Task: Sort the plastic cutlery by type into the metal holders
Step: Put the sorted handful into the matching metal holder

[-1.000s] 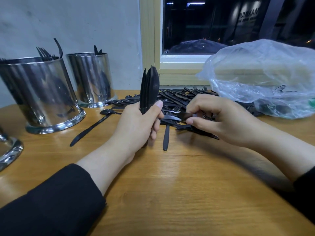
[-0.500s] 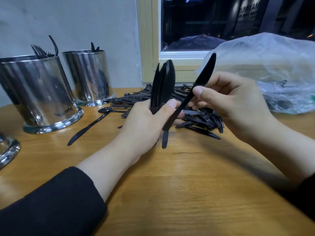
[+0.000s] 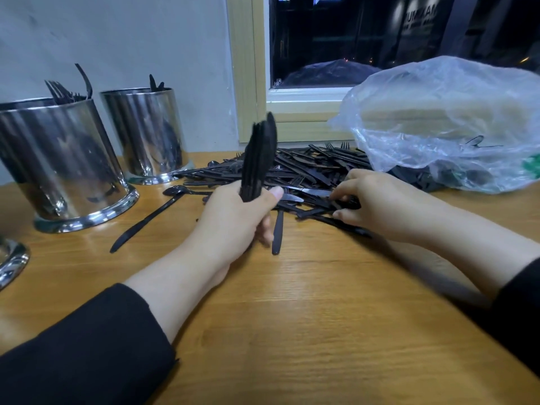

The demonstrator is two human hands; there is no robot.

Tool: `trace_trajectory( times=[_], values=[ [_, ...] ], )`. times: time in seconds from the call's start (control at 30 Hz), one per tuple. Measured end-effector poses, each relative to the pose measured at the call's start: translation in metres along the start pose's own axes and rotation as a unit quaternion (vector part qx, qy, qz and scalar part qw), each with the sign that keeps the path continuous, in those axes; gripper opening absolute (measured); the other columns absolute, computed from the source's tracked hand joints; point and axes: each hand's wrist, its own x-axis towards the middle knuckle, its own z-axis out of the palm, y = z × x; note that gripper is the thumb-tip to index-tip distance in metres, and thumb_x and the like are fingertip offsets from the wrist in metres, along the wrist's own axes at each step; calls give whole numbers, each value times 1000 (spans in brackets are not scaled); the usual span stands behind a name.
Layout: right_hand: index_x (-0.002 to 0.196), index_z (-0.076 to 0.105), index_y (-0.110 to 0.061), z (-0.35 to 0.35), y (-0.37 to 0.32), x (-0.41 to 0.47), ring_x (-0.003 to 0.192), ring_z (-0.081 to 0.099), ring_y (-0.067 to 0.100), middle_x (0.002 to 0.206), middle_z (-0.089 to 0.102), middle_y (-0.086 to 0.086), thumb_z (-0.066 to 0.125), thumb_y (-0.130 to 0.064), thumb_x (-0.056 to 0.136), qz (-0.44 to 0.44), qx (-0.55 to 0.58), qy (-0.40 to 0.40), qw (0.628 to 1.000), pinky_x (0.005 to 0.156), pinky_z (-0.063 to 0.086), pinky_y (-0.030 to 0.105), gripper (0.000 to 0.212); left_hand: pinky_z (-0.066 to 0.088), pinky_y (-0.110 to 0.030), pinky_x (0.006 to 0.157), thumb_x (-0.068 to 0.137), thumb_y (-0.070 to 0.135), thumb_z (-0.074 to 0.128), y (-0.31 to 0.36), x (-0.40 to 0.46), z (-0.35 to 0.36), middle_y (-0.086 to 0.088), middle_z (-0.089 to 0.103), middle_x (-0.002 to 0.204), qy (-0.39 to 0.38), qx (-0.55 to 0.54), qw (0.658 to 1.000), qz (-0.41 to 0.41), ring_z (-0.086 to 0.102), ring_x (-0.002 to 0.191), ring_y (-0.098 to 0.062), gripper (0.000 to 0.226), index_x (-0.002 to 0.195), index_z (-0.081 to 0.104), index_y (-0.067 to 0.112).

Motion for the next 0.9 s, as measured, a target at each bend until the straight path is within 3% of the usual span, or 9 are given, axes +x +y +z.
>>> trace_trajectory(
  times=[0.1,0.2,0.3,0.4,0.57,0.67,0.8,0.9],
  values=[
    [117,71,-27,-1,-5,-1,94,56,17,105,55,-6,65,-27,95,0,-18,10,1000,83,49,35,23,46,-29,56,98,33,66,-3,1,0,3,46,51,-3,25,1000,9,45,48,-17,29,83,60,10],
    [106,74,-23,1,-4,-1,91,56,16,102,57,-7,61,-21,95,8,-28,36,999,79,47,31,17,43,-31,54,100,33,63,-2,3,-3,8,42,50,21,7,1000,-4,41,46,-13,31,100,65,2],
    [103,73,-22,2,-4,-1,88,54,15,101,58,-6,64,-29,93,6,-16,67,998,80,49,33,15,43,-33,57,101,33,61,1,2,-4,8,43,50,26,-7,1000,-1,41,46,-13,30,104,67,4],
    [107,72,-27,4,-3,-1,89,50,14,100,53,-8,67,-41,92,2,-27,43,999,81,48,33,21,44,-33,55,101,34,61,3,1,-4,6,42,51,26,-14,1000,1,42,46,-14,31,105,66,4],
    [97,74,-22,4,-3,0,89,52,18,99,54,-4,65,-25,92,2,-31,83,996,81,48,36,11,43,-32,52,102,34,59,5,1,-6,0,42,56,36,-13,999,8,43,48,-16,34,106,64,1],
    [97,74,-22,1,-2,-1,93,55,20,100,57,-4,65,-26,92,-3,-16,115,993,83,49,39,10,43,-29,48,102,35,58,6,2,-6,-2,43,58,42,-6,999,17,43,48,-17,37,107,63,-2],
    [112,69,-31,5,0,0,101,47,17,103,47,-8,64,-42,93,6,-52,41,998,87,45,38,23,43,-27,47,101,35,58,6,2,-6,-4,43,60,42,5,999,19,43,49,-17,41,109,60,-6],
    [103,71,-29,6,1,0,98,46,16,101,49,-6,64,-32,94,7,-48,54,997,87,46,39,12,43,-25,46,102,35,58,6,1,-5,-3,44,59,43,11,999,20,43,48,-15,38,107,63,-2]
  ],
)
